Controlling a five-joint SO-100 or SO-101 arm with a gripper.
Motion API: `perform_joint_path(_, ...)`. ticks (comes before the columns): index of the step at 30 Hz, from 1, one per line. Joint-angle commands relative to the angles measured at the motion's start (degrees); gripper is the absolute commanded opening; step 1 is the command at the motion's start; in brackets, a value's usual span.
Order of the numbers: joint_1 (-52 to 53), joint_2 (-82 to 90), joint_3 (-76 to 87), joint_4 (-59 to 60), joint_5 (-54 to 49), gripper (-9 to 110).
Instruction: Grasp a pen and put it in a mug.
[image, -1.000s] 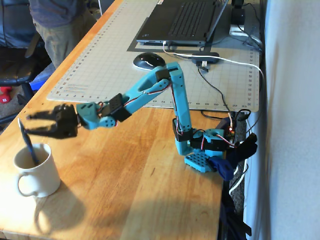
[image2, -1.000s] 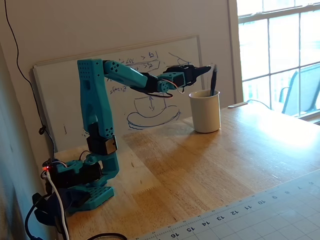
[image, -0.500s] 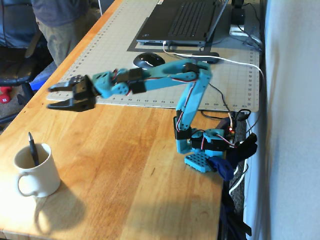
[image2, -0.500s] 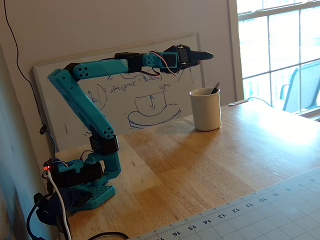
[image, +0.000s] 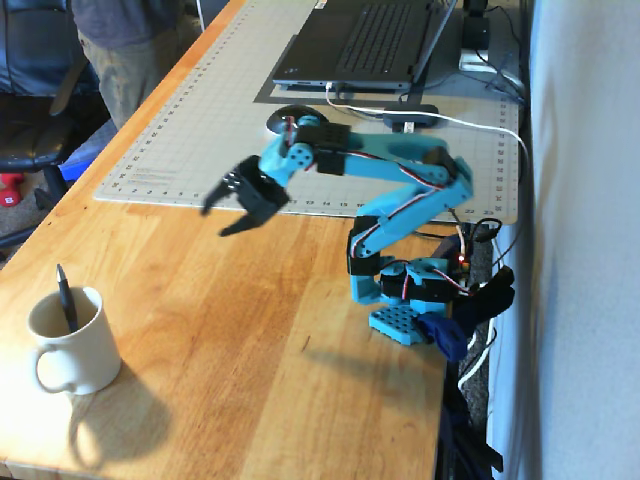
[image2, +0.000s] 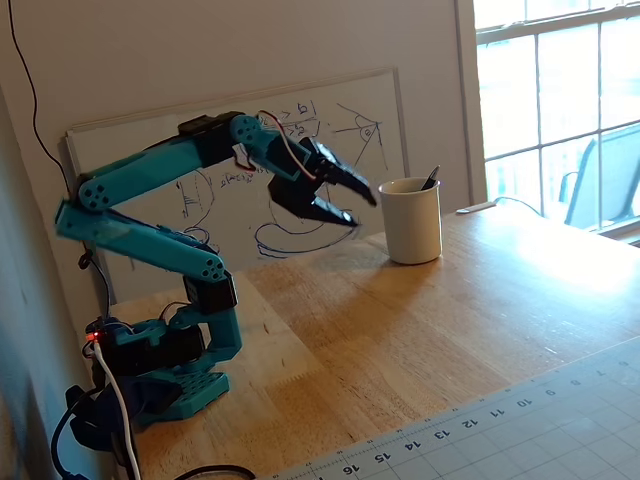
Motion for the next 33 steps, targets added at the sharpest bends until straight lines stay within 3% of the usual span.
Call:
perform_joint_path(1, 0.70, 9.84, 3.60, 4.92, -3.25, 9)
perform_joint_path(22, 7.38, 42.10, 34.19, 17.05, -11.16, 9)
perform_joint_path(33, 7.38, 42.98, 36.21, 16.44, -11.25, 8)
